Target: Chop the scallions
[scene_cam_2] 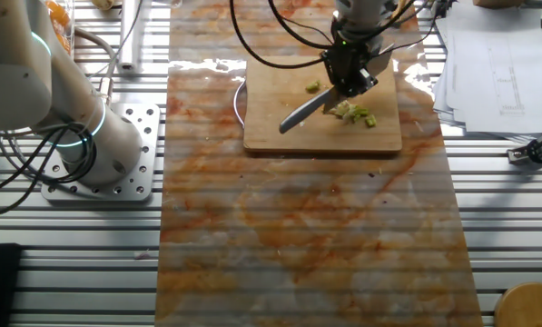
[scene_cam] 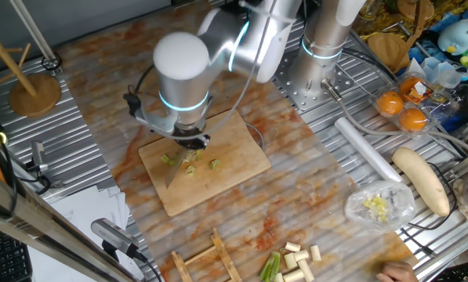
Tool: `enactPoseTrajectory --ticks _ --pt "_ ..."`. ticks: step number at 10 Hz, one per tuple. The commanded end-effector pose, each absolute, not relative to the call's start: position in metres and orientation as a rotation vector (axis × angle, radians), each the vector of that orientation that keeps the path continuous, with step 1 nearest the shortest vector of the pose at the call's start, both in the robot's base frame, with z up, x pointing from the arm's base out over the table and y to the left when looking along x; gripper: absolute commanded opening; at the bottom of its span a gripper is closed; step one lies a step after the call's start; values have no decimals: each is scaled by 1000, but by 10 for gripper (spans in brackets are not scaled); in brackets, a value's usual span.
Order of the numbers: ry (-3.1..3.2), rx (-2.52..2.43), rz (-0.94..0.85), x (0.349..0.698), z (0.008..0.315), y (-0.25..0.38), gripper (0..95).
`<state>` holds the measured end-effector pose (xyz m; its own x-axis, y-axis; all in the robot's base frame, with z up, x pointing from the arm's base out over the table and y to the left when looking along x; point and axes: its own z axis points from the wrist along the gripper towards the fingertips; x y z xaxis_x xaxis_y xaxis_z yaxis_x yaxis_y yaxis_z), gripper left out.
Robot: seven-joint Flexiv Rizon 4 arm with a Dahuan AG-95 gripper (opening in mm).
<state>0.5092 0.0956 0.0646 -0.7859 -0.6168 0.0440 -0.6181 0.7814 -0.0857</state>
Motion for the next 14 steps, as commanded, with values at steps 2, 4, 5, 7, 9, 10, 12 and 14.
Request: enactPoseTrajectory --ticks 2,4,5,7,9,10,12,14 --pt "-2988 1034 243 522 35 92 0" --pt "-2992 1026 254 527 24 93 0" --pt "-2986 1028 258 527 25 93 0" --pt "-2933 1041 231 522 61 96 0" --pt "-2928 1019 195 513 96 102 0" --pt "-2934 1007 189 510 101 104 0" --pt "-2942 991 192 506 101 103 0" --pt "-2938 989 205 505 98 101 0"
